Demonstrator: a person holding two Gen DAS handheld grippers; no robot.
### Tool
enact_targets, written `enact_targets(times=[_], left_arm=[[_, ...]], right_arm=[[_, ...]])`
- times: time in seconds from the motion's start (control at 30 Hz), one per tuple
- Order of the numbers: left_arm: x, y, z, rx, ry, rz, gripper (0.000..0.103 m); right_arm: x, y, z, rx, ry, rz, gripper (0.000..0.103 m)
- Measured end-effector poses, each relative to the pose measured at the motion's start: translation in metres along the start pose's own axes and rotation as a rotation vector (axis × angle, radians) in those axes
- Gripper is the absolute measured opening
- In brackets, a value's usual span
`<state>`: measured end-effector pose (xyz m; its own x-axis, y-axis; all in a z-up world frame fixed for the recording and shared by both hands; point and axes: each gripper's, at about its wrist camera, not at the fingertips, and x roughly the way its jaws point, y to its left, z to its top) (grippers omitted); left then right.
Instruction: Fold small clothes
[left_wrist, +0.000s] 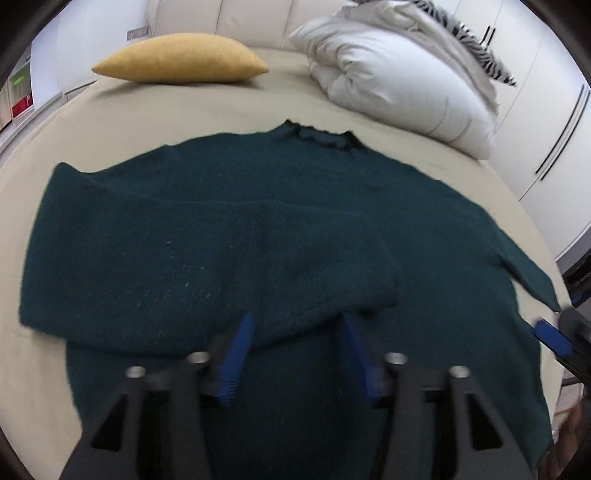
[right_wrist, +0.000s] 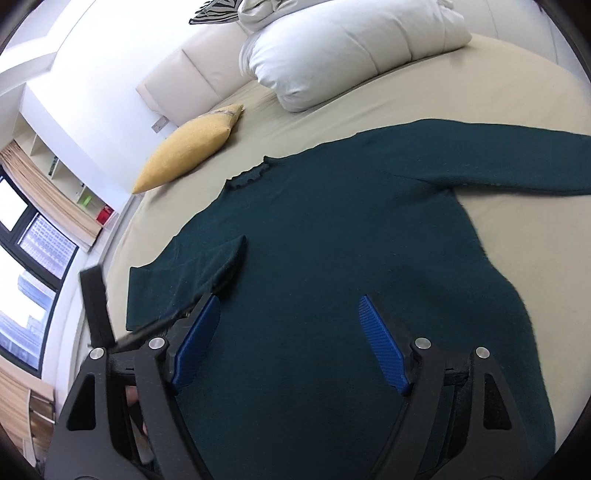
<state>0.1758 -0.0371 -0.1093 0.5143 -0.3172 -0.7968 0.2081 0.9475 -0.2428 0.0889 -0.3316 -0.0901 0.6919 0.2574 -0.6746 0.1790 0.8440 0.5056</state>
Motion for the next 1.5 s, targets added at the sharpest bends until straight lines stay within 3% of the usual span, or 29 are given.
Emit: enact_targets(times=[0.03,0.17,0.33,0.4,0.53,0.6,0.67,0.87,0.97,1.03,1.13,1.27,1.37,1.47,1.5], left_arm=[[-0.011,0.002,-0.004,0.001,-0.028,-0.011,0.077],[-0.055,0.032,-0.003,-0.045,-0.140,-0.041,0.078],[-0.062,0.090,0.012,-0.216,-0.169,-0.035,0.075],[-0.066,0.110,0.012,-0.256,-0.176,-0.020,0.073],[-0.071,0.139,0.010,-0.318,-0.201,-0.012,0.073],[-0.072,0.153,0.011,-0.351,-0.208,-0.012,0.073],[-0.073,0.164,0.010,-0.377,-0.211,-0.009,0.072],[-0.073,0.181,0.022,-0.405,-0.219,0.000,0.071],[-0.066,0.181,0.037,-0.392,-0.219,0.017,0.071],[-0.056,0.179,0.048,-0.376,-0.210,0.042,0.071],[-0.032,0.178,0.064,-0.362,-0.156,0.057,0.069],[0.006,0.171,0.079,-0.315,-0.051,0.099,0.064],[0.018,0.170,0.085,-0.293,-0.045,0.137,0.059],[0.023,0.168,0.089,-0.282,-0.037,0.144,0.040],[0.025,0.166,0.089,-0.264,-0.029,0.143,0.029]], right_arm=[[0.005,0.000,-0.001,0.001,0.010,0.019,0.077],[0.049,0.014,0.011,0.021,0.106,0.126,0.078],[0.118,0.038,0.030,0.065,0.234,0.198,0.077],[0.146,0.045,0.037,0.078,0.271,0.182,0.075],[0.187,0.063,0.036,0.007,0.346,0.103,0.028],[0.197,0.080,0.030,-0.054,0.348,0.061,0.022],[0.200,0.093,0.027,-0.126,0.343,0.032,0.008],[0.164,0.105,0.049,-0.222,0.227,0.010,0.006],[0.143,0.088,0.075,-0.203,0.156,-0.005,0.006],[0.138,0.068,0.087,-0.203,0.141,-0.060,0.006],[0.141,0.031,0.096,-0.144,0.159,-0.094,0.006],[0.150,0.029,0.091,-0.164,0.179,-0.091,0.006],[0.155,0.027,0.090,-0.177,0.178,-0.086,0.006],[0.153,0.023,0.088,-0.196,0.174,-0.096,0.006],[0.154,0.019,0.086,-0.198,0.173,-0.101,0.006]])
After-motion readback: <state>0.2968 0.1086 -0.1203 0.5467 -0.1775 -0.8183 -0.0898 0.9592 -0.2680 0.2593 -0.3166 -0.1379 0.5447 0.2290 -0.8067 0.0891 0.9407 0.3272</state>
